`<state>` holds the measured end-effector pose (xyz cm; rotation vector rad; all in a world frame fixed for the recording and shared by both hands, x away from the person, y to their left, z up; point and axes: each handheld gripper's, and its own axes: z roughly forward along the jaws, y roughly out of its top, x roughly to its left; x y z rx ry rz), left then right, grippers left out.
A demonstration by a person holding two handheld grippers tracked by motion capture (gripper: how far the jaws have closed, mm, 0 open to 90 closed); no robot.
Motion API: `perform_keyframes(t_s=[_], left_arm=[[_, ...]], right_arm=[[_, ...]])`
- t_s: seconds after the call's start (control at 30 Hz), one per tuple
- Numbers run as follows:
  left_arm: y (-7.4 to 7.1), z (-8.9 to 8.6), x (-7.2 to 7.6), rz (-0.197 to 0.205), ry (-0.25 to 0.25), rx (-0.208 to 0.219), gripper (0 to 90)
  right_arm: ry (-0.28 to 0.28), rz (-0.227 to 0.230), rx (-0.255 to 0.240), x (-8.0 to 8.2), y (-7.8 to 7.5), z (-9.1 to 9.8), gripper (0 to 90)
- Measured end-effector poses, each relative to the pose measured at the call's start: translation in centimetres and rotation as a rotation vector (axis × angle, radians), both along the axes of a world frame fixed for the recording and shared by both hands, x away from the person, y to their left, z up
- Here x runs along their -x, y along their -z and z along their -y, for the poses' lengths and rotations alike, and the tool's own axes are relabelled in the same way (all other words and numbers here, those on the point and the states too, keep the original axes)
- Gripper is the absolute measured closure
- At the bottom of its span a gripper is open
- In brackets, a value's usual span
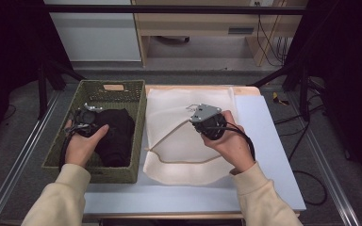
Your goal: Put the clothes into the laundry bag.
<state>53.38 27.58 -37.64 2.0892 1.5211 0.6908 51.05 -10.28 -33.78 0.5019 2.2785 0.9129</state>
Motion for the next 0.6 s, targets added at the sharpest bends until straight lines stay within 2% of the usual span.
perform_keyframes(t_s=[0.23,0.37,0.6], left_arm=[[1.8,-0.5,-0.8,-0.055,0.0,0.006,4.8],[2.8,-0.8,-1.8,-0.069,-0.02,0.061,3.7],[4.1,-1.0,-2.8,-0.076,-0.028,0.096,0.5]], right_arm=[[-0.005,-0.002,0.007,0.1,0.1,-0.2,85.9],[-0.006,-0.006,0.011,0.1,0.2,-0.2,85.9],[-0.007,-0.009,0.019,0.2,0.4,-0.4,85.9]])
